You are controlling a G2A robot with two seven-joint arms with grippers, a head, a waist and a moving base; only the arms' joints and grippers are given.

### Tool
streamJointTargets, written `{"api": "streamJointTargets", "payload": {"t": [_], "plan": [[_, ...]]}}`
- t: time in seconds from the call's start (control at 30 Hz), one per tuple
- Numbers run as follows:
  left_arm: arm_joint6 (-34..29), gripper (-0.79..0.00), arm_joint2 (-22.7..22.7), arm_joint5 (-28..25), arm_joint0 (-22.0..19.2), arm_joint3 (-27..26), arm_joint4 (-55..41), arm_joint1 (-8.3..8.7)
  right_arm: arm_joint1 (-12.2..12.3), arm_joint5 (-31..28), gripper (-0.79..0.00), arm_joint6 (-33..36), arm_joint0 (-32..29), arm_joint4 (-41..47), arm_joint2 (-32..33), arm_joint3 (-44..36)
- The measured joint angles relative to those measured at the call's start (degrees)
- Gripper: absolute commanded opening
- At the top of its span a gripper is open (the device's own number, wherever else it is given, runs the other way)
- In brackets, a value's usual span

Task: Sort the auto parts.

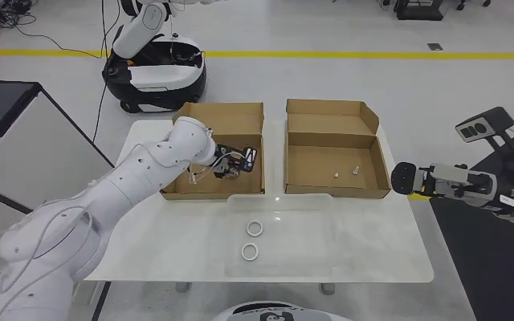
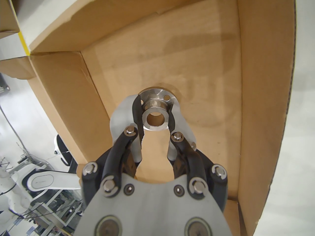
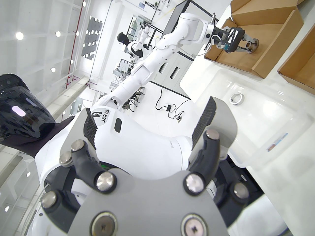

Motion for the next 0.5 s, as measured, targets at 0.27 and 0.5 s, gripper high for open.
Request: {"api": "streamJointTargets", "payload": {"t": [0.27,0.5], "plan": [[1.02,-0.785,-0.55,-0.15,0.91,0.26,0.58,-1.32,0.00,0.00,0.000,0.00,0.00,0.00,0.00,0.00],[1.47,-0.785,-1.01,0.17,1.60,0.72,1.59,-2.26,0.00,0.00,0.000,0.00,0.00,0.00,0.00,0.00]]}}
